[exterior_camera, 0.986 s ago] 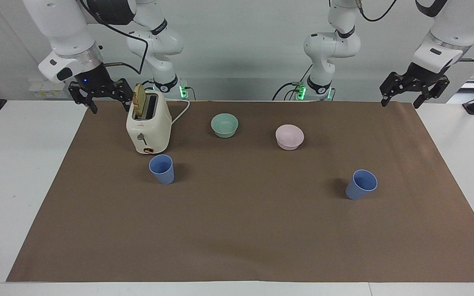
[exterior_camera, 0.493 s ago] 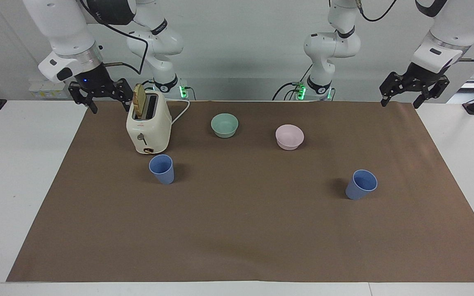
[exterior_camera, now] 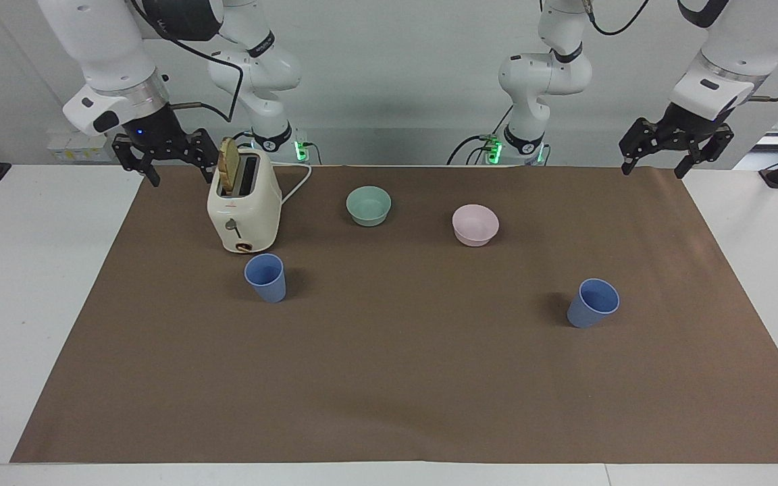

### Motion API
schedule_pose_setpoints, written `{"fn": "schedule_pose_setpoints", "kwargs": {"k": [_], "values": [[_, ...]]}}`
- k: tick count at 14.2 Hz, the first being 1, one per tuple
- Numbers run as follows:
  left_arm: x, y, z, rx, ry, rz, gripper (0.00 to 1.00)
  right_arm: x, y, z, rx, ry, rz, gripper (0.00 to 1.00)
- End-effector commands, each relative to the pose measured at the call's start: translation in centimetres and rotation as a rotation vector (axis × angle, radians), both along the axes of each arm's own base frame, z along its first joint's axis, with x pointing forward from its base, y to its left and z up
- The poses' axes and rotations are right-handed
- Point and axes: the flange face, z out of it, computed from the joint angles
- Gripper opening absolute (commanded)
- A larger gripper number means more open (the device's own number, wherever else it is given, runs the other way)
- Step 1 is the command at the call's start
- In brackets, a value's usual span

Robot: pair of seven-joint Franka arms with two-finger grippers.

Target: Stack blue cups with both arms

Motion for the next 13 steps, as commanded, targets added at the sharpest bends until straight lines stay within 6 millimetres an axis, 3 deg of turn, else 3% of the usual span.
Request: {"fn": "schedule_pose_setpoints", "kwargs": {"k": [1,6,13], "values": [[-0.6,0.0,0.2,0.008,-0.01,0.006,1.0,-0.4,-0.3,0.0,-0.007,-0.008,0.018,1.0],[0.9,0.7,0.2,0.004,-0.101,0.013,1.0,-0.4,-0.3,0.1,-0.007,-0.008,0.018,1.0],[3.8,2.9,-8.0,-0.026,-0.13,0.066,1.0,-0.4,-0.3,0.0,-0.007,-0.008,0.018,1.0]]}}
